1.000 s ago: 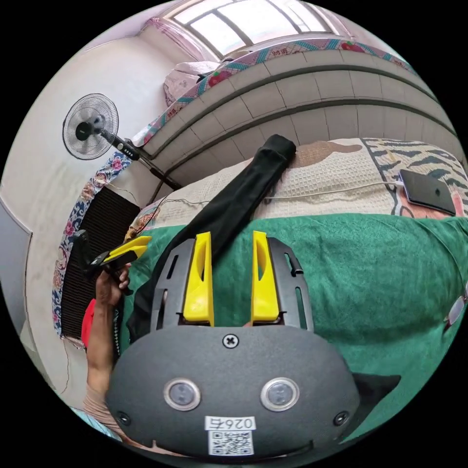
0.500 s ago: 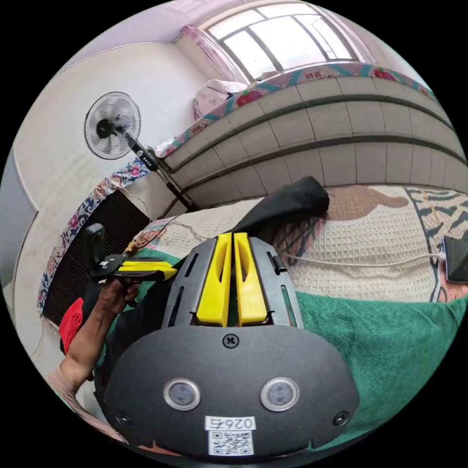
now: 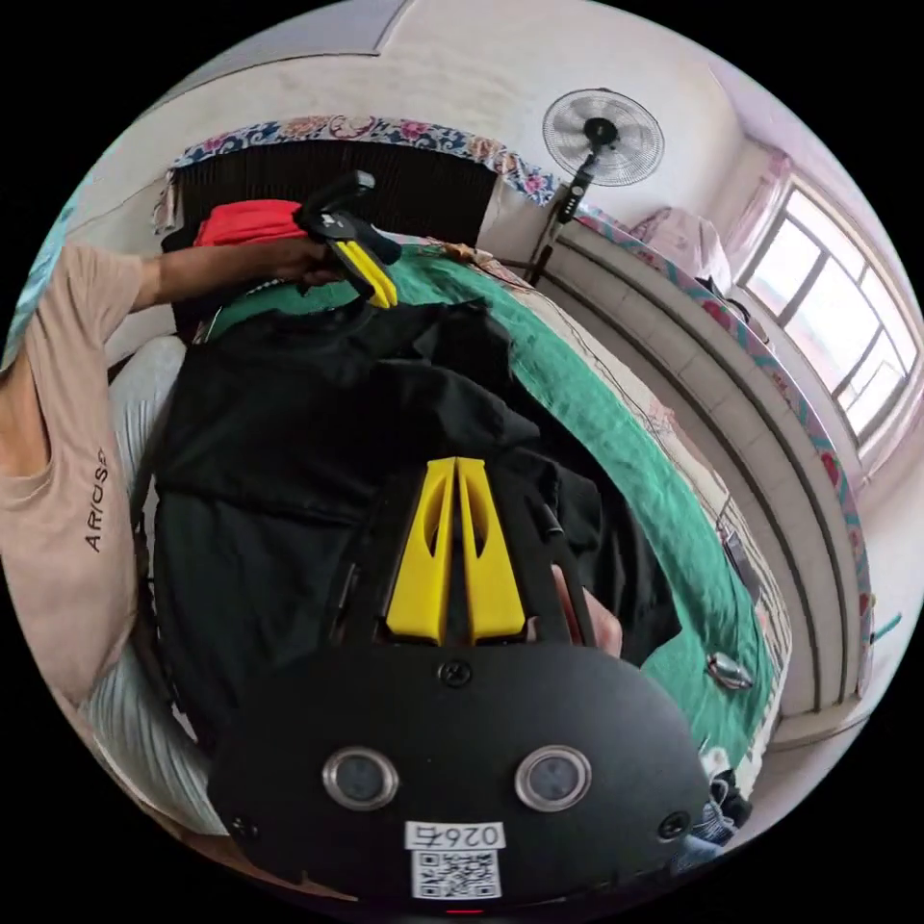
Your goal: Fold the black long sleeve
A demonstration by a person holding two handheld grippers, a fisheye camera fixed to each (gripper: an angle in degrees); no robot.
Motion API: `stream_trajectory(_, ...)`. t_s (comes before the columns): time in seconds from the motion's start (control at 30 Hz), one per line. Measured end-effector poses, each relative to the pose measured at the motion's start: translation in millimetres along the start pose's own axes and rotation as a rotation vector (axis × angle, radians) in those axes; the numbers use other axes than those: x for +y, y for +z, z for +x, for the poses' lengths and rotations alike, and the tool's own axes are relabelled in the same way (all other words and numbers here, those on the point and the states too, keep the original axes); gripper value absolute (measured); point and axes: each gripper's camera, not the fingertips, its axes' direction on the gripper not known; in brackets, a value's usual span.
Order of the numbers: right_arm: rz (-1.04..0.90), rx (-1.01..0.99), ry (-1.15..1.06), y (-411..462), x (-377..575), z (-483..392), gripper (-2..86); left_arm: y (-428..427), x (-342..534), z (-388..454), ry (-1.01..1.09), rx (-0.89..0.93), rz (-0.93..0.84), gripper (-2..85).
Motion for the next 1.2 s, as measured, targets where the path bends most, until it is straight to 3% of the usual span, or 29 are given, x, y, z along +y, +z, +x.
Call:
stream_trajectory(0.1,0.019,-0.117,0.279,15,0,28,0.6,-4,-9,13,-0.036,0.036,0.102,11.3)
stream_trajectory(0.23,0.086,-0.267,0.555,49,-5,76,1.3,21,-36,17,-0.017,0.059,0.095,14.6)
stream_trajectory(0.33,0.033,-0.280,0.678,96,-18,101,5.3,68,-56,-3,-0.064,0.086,-0.027,12.7)
stream_trajectory(0.37,-0.019,-0.332,0.708,118,-25,107,5.6,92,-62,-12,-0.079,0.146,-0.168,8.2)
stream_trajectory(0.4,-0.075,-0.424,0.703,138,-32,112,4.0,113,-67,-15,-0.064,0.215,-0.322,0.9)
stream_trajectory(0.47,-0.100,-0.596,0.663,148,-41,115,0.1,114,-67,-6,0.009,0.252,-0.372,-0.2)
stream_trajectory(0.53,0.054,-0.713,0.573,119,-46,109,-0.8,87,-58,13,0.116,0.245,-0.313,-0.4)
stream_trajectory(0.6,0.216,-0.825,0.268,55,-44,74,-0.8,42,-31,31,0.179,0.206,-0.216,0.0)
stream_trajectory(0.67,0.191,-0.881,0.013,15,-29,34,0.1,11,-3,35,0.167,0.105,-0.145,2.1)
stream_trajectory(0.7,0.151,-0.843,-0.102,-4,-14,9,1.4,-4,15,34,0.162,0.038,-0.126,5.3)
stream_trajectory(0.83,-0.018,-0.658,-0.223,-23,26,-35,6.6,-19,38,6,0.026,-0.126,-0.199,3.7)
stream_trajectory(0.93,-0.073,-0.611,-0.115,-7,26,-24,7.7,-20,29,-31,-0.112,-0.080,-0.135,3.1)
stream_trajectory(1.1,0.098,-0.671,0.280,35,-9,60,6.3,11,-5,-111,-0.345,0.000,-0.075,12.3)
stream_trajectory(1.2,0.029,-0.593,0.472,90,-36,108,5.8,28,-23,-151,-0.439,-0.024,-0.075,15.5)
